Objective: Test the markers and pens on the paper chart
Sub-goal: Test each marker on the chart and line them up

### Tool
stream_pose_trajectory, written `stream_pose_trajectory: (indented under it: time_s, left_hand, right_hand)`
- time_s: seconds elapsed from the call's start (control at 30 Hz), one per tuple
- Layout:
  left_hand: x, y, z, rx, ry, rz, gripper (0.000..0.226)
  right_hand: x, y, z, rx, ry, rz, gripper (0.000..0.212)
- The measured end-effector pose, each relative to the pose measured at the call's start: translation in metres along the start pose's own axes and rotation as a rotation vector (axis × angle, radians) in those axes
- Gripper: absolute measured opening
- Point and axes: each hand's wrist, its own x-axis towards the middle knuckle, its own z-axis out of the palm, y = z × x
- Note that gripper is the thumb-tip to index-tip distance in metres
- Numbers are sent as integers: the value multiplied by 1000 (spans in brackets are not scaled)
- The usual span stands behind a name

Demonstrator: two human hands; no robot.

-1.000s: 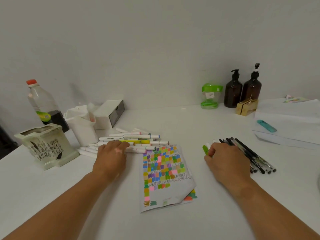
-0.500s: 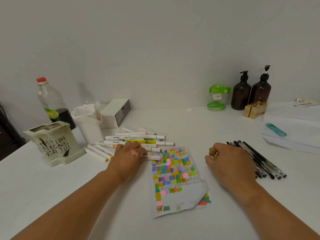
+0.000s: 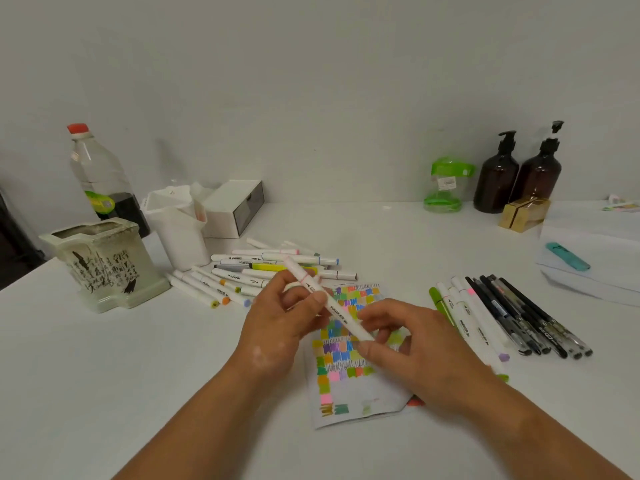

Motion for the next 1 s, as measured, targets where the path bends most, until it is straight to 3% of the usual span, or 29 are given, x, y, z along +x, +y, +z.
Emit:
stream_pose_trajectory:
  time_s: [0.07, 0.17, 0.3, 0.4, 0.5, 0.63, 0.73, 0.83, 1.0]
  left_hand:
    - [-1, -5, -2, -144, -49, -68, 37]
    - [0, -8, -6, -210, -100, -123, 37]
    - [3, 1, -15, -177, -100, -54, 36]
    - [0, 5, -24, 209, -83, 90, 32]
    - [-8, 1, -23, 564, -179, 200, 22]
    - [-13, -2, -12, 891, -285, 325, 31]
    - [-17, -2, -6, 947, -405, 342, 41]
    - [-20, -1, -1, 949, -412, 358, 42]
    - [-23, -2, 4, 935, -459, 406, 43]
  right_hand:
    - [0, -3, 3, 83, -19, 40, 33]
    - [4, -4, 5, 186, 38, 93, 25]
    - [5, 6, -3, 314, 152, 145, 16]
    - [3, 10, -9, 380, 156, 153, 16]
    - [1, 10, -9, 382, 147, 144, 17]
    - [-1, 2, -7, 435, 135, 101, 15]
    - [-2, -2, -7, 573, 95, 104, 11]
    - [-2, -4, -6, 675, 27, 99, 16]
    - [-5, -6, 1, 588, -27, 92, 33]
